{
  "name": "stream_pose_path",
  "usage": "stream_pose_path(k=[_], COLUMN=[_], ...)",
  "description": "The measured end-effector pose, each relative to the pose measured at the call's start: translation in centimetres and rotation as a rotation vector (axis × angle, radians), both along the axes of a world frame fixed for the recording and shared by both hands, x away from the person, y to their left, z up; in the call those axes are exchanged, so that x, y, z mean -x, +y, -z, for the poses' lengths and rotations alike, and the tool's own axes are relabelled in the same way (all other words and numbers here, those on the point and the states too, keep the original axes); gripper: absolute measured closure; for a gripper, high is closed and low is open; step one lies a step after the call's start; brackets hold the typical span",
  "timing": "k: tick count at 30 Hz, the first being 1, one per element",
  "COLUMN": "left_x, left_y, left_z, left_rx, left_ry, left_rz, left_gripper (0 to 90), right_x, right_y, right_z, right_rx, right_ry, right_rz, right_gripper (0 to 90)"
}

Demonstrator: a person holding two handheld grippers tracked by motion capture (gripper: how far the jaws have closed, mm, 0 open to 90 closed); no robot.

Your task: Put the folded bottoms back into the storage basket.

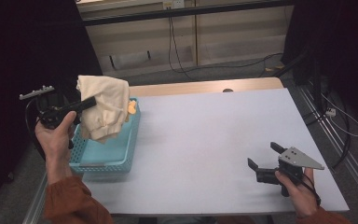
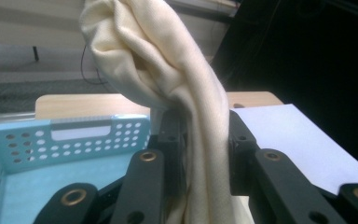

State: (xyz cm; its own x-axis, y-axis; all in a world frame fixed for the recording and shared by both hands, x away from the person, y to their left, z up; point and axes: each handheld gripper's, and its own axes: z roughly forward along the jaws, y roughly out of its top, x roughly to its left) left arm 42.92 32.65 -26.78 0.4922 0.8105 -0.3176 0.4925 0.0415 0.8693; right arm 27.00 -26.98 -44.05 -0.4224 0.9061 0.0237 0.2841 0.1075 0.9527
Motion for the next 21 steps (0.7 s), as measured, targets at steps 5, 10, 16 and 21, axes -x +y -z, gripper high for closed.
stream_pose_path(k=[5, 10, 16, 21], left_x=[-0.4, -0.9, -1.4, -1.6], left_y=[0.4, 0.8, 1.2, 1.3], left_z=[0.6, 1.4, 2.2, 2.7], left_rx=[0.003, 0.011, 0.01, 0.009], left_ry=[0.022, 0.055, 0.081, 0.094], left_rz=[-0.011, -0.021, -0.03, -0.041], left_gripper=[73.2, 73.2, 73.2, 73.2], right_x=[0.0, 0.0, 0.0, 0.0], right_y=[0.0, 0.0, 0.0, 0.0], right_z=[0.0, 0.0, 0.0, 0.0], right_rx=[0.0, -0.001, -0.001, -0.001], right_ry=[0.0, 0.001, 0.004, 0.004], right_rz=[-0.001, -0.001, -0.002, -0.002], right_gripper=[1.0, 1.0, 1.0, 1.0])
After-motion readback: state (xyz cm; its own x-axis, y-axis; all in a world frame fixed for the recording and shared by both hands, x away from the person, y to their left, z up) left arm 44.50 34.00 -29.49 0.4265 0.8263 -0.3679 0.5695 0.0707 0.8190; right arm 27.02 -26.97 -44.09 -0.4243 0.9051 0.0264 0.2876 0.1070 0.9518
